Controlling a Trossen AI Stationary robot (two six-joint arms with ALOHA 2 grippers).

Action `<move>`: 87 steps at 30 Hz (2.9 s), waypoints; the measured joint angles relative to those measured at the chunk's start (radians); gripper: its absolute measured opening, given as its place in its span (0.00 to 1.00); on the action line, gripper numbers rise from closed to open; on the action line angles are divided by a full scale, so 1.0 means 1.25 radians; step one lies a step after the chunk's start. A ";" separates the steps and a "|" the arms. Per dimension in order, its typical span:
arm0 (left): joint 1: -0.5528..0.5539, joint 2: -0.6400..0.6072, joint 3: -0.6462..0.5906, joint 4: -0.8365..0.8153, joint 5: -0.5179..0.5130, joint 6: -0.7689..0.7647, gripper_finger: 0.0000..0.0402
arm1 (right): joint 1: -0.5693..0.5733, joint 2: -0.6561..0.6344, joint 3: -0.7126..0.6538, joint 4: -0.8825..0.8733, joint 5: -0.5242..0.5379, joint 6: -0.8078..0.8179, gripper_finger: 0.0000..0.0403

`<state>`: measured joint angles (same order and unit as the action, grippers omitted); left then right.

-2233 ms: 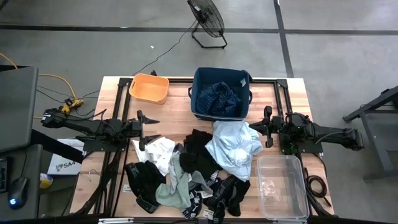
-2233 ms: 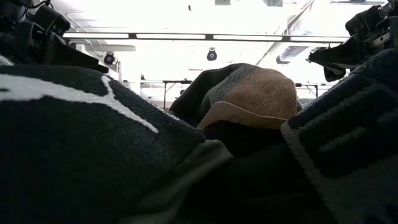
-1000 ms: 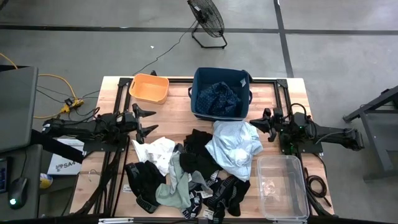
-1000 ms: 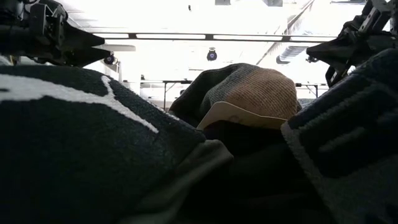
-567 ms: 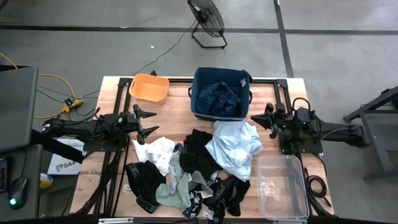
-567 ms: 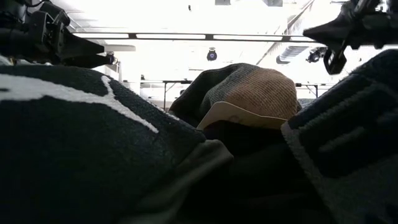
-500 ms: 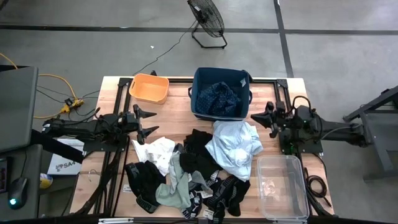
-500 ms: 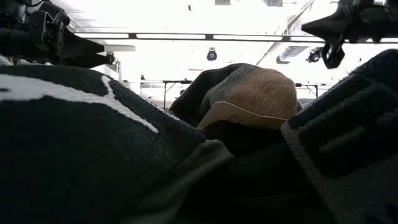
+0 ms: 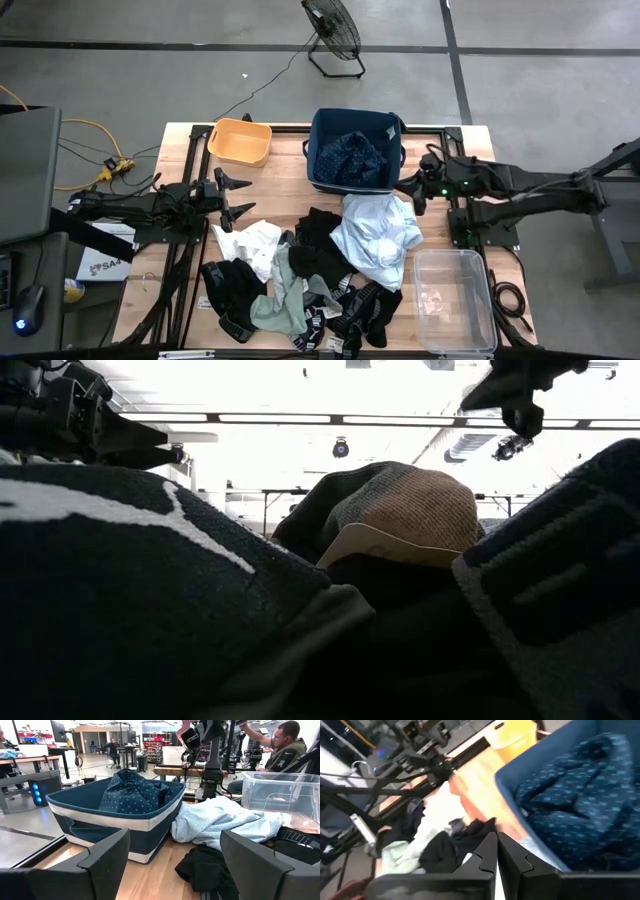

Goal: Pick & Place Cloths
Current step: Put the light blue shirt into the blue laundry bin

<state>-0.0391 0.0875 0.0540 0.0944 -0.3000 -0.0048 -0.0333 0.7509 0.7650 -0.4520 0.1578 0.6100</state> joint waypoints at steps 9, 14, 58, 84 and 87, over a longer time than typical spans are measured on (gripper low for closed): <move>0.000 0.000 0.000 -0.002 0.000 0.000 0.76 | 0.115 0.177 0.162 -0.114 0.070 0.026 0.01; 0.000 0.000 0.000 -0.020 0.000 0.000 0.76 | 0.184 0.290 0.254 -0.262 0.130 0.088 0.01; 0.000 0.000 0.000 -0.042 0.000 0.000 0.76 | 0.367 0.625 0.304 -0.353 0.085 -0.136 0.17; 0.000 0.000 0.000 -0.041 0.000 0.000 0.76 | 0.193 0.627 0.217 -0.344 -0.002 -0.208 0.95; 0.000 0.000 0.000 -0.041 0.000 0.000 0.76 | 0.186 0.627 0.174 -0.282 -0.027 -0.198 0.95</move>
<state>-0.0391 0.0875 0.0540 0.0429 -0.3004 -0.0051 0.1997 1.5345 0.9826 -0.8045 0.1238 0.3620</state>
